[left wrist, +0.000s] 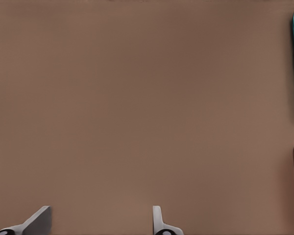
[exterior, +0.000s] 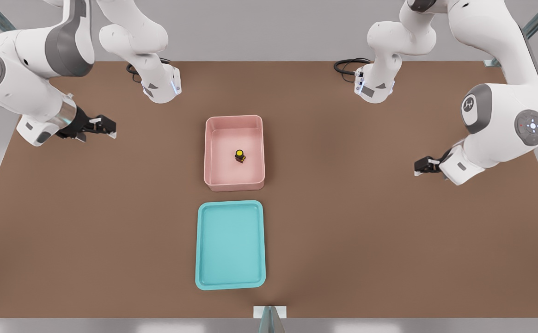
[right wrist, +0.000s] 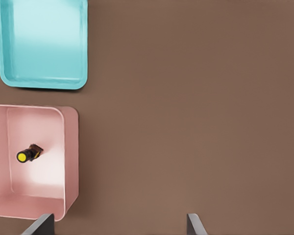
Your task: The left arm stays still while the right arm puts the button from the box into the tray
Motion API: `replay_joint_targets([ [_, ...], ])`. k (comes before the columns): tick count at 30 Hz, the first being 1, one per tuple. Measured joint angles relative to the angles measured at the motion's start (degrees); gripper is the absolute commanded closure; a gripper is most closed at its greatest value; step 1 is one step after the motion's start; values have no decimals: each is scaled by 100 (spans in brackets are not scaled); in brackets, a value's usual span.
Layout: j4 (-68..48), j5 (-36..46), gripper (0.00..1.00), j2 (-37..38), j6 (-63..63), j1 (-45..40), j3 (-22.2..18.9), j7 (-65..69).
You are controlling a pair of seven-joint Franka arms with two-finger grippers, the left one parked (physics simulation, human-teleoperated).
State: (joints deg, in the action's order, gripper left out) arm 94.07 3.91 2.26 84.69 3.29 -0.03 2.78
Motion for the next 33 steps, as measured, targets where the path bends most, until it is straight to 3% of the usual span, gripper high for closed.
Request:
replay_joint_targets([
  [5,-104,17,0,-113,182,8,138,-67],
  [10,-429,58,0,-536,243,534,161,-609],
  [12,-437,76,0,-678,276,1193,215,-857],
  [16,-266,142,0,-969,465,3438,379,-1424],
  [18,132,158,0,-994,765,3932,421,-1722],
  [24,1057,175,0,-1277,1894,3557,434,-2478],
  [33,2423,176,0,-1406,3858,4090,499,-3552],
])
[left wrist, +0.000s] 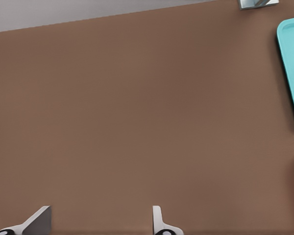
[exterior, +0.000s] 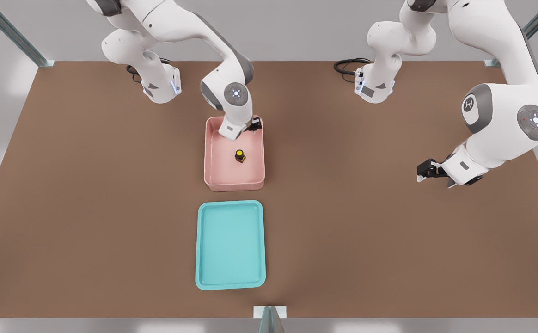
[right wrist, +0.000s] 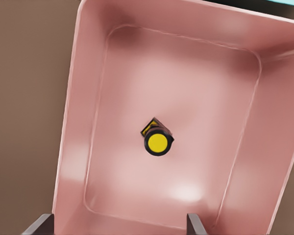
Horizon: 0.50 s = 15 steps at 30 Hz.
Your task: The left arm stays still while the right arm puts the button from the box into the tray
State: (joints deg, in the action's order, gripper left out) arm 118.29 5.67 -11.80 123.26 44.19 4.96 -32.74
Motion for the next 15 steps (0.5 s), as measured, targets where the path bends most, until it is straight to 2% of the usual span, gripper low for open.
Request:
replay_joint_targets([
  [15,801,-2,0,-296,1445,15,-3,-1126],
])
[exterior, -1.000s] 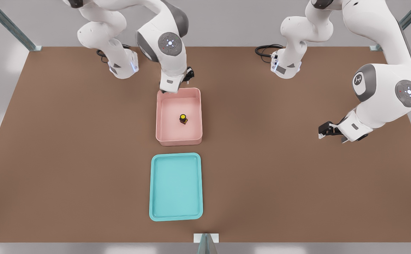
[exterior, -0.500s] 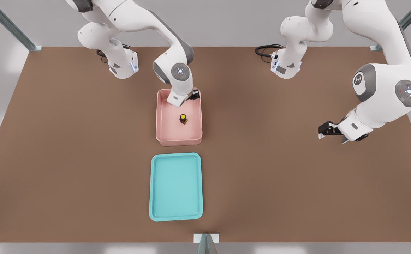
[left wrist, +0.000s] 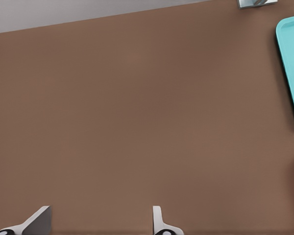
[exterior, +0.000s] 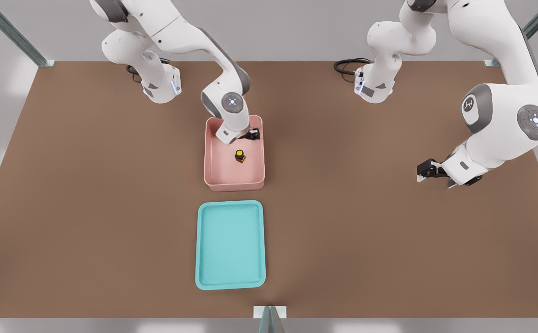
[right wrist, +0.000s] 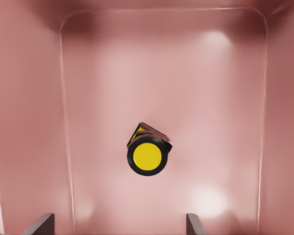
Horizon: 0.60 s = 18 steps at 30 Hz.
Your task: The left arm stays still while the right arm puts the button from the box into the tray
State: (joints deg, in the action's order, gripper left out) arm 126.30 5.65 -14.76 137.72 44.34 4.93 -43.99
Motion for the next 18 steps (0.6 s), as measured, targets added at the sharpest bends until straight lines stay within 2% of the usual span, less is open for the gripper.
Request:
replay_joint_targets([
  [7,-50,-20,0,-73,362,-547,-45,-51],
  [12,-405,-64,0,-579,470,-562,-45,11],
  [18,-545,-75,0,-798,514,-506,-14,100],
])
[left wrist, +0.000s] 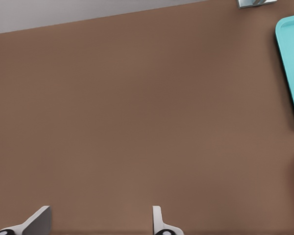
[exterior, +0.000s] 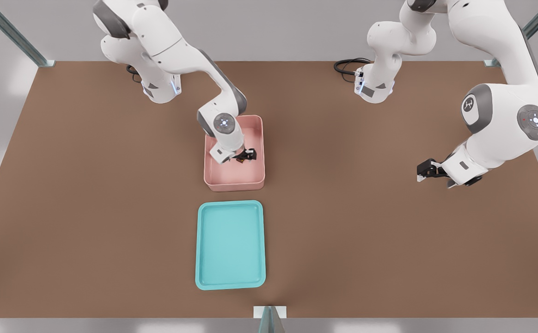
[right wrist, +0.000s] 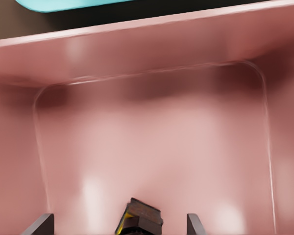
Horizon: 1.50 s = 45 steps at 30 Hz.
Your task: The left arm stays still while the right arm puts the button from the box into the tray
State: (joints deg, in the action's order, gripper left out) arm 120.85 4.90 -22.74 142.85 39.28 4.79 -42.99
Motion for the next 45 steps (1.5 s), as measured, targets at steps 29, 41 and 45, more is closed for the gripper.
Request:
replay_joint_targets([
  [29,289,74,56,246,25,126,-5,308],
  [41,-1158,129,59,721,-1343,-303,-176,673],
  [45,-2387,129,59,219,-2051,-708,-177,996],
])
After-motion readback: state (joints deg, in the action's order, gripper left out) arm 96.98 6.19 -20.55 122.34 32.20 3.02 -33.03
